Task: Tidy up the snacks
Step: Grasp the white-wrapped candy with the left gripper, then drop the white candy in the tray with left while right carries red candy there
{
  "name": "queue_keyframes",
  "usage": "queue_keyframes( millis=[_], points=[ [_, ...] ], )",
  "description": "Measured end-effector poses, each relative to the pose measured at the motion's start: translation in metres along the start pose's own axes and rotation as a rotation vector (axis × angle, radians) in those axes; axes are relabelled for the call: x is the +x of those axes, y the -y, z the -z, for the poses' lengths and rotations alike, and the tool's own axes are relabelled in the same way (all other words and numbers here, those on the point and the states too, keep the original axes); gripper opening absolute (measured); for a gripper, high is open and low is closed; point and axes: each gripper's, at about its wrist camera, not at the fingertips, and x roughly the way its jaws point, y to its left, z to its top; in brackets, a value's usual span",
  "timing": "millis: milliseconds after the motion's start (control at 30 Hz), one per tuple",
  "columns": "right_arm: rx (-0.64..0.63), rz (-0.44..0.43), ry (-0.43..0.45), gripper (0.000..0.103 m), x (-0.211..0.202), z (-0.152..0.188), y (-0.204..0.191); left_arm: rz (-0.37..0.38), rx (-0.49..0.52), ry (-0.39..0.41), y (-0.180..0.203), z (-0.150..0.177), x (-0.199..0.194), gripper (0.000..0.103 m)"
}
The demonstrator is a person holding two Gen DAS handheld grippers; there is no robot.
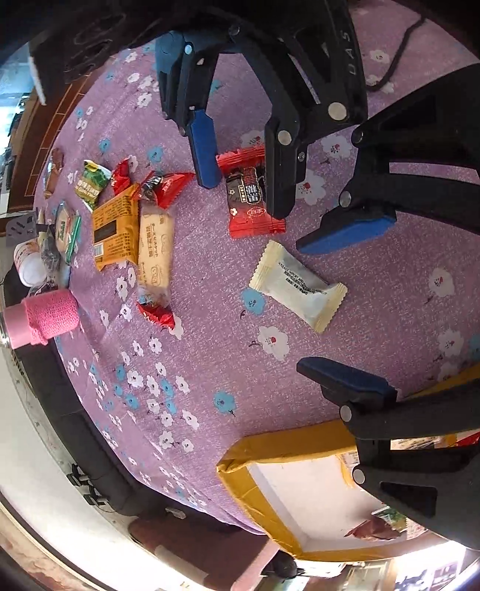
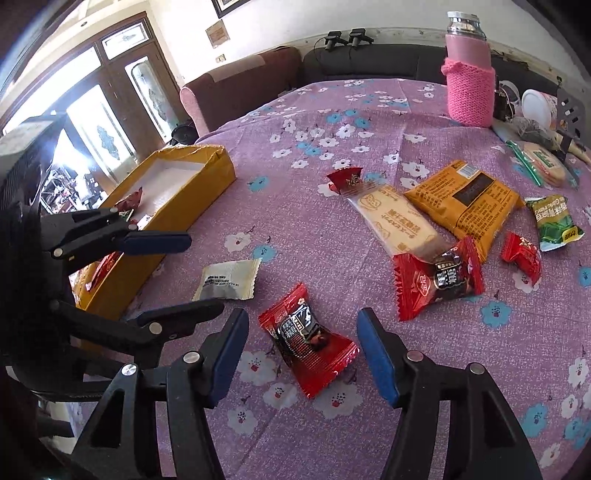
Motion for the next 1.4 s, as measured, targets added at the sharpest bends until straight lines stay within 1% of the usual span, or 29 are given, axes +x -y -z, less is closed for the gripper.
queue_keyframes(
  millis=[67,100,133,167,233,267,300,333,367,433,567,667,733,833,900,967,1033,1100,1133,1167,1200,1233,1267,1300,1333,1400],
  points=[
    [-0.010,0.030,-0.005,0.052,0.001,0.000,-0.002,-0.010,0.050,-0.019,0.005,-0.002,0.009,0.057],
    [-0.016,0.049,-0.010,0.043,0.001,0.001,-0.002,-0.006,0.057,-0.001,0.006,-0.004,0.008,0.056],
    [-0.018,0.062,-0.014,0.038,0.000,0.001,-0.002,0.006,0.057,-0.008,0.006,-0.007,0.009,0.056],
    [-0.012,0.057,-0.018,0.037,-0.001,0.001,0.000,0.009,0.049,-0.009,0.006,-0.009,0.010,0.056],
    [0.000,0.060,-0.019,0.033,-0.003,0.002,0.000,0.031,0.027,-0.020,0.008,-0.012,0.013,0.053],
    [0.002,0.063,-0.017,0.032,-0.004,0.002,0.000,0.048,0.015,-0.023,0.007,-0.012,0.013,0.045],
    [0.006,0.060,-0.011,0.030,-0.006,0.002,0.000,0.074,0.002,-0.022,0.008,-0.012,0.012,0.033],
    [0.014,0.054,-0.007,0.028,-0.008,0.002,0.001,0.095,-0.010,-0.018,0.010,-0.010,0.012,0.025],
    [0.022,0.047,-0.002,0.027,-0.009,0.001,0.002,0.092,-0.021,-0.012,0.011,-0.008,0.011,0.021],
    [0.038,0.033,0.007,0.024,-0.012,0.000,0.004,0.076,-0.048,0.005,0.014,-0.005,0.008,0.019],
    [0.076,-0.014,0.038,0.017,-0.020,-0.001,0.007,0.114,-0.186,0.059,0.003,0.009,-0.009,0.018],
    [0.091,-0.041,0.069,0.012,-0.027,-0.001,0.006,0.144,-0.271,0.114,-0.011,0.024,-0.035,0.018],
    [0.091,-0.049,0.079,0.006,-0.029,-0.001,0.003,0.151,-0.322,0.151,-0.025,0.034,-0.054,0.018],
    [0.075,-0.052,0.102,0.005,-0.033,-0.002,-0.005,0.155,-0.407,0.210,-0.050,0.053,-0.085,0.018],
    [0.086,-0.062,0.111,0.004,-0.036,-0.002,-0.008,0.140,-0.459,0.250,-0.067,0.069,-0.103,0.019],
    [0.116,-0.086,0.108,0.004,-0.038,0.002,-0.008,0.128,-0.500,0.275,-0.079,0.085,-0.118,0.019],
    [0.138,-0.089,0.100,0.004,-0.039,0.007,-0.007,0.121,-0.529,0.297,-0.087,0.103,-0.128,0.019],
    [0.134,-0.070,0.080,0.005,-0.039,0.010,-0.009,0.113,-0.555,0.309,-0.093,0.118,-0.134,0.019],
    [0.119,-0.054,0.064,0.010,-0.038,0.010,-0.011,0.105,-0.565,0.316,-0.094,0.126,-0.136,0.019],
    [0.111,-0.023,0.058,0.010,-0.038,0.010,-0.013,0.102,-0.576,0.325,-0.095,0.133,-0.138,0.019],
    [0.106,0.005,0.051,0.015,-0.038,0.009,-0.015,0.103,-0.593,0.331,-0.098,0.139,-0.139,0.019],
    [0.106,0.029,0.041,0.028,-0.038,0.009,-0.016,0.106,-0.613,0.338,-0.100,0.145,-0.139,0.019],
    [0.110,0.045,0.038,0.036,-0.038,0.010,-0.016,0.110,-0.633,0.345,-0.102,0.151,-0.139,0.019],
    [0.112,0.065,0.037,0.049,-0.039,0.012,-0.017,0.115,-0.655,0.354,-0.105,0.158,-0.140,0.019],
    [0.111,0.085,0.037,0.055,-0.040,0.014,-0.019,0.122,-0.676,0.360,-0.108,0.164,-0.140,0.019],
    [0.094,0.114,0.027,0.055,-0.036,0.017,-0.024,0.136,-0.715,0.368,-0.114,0.175,-0.138,0.019]
  ],
)
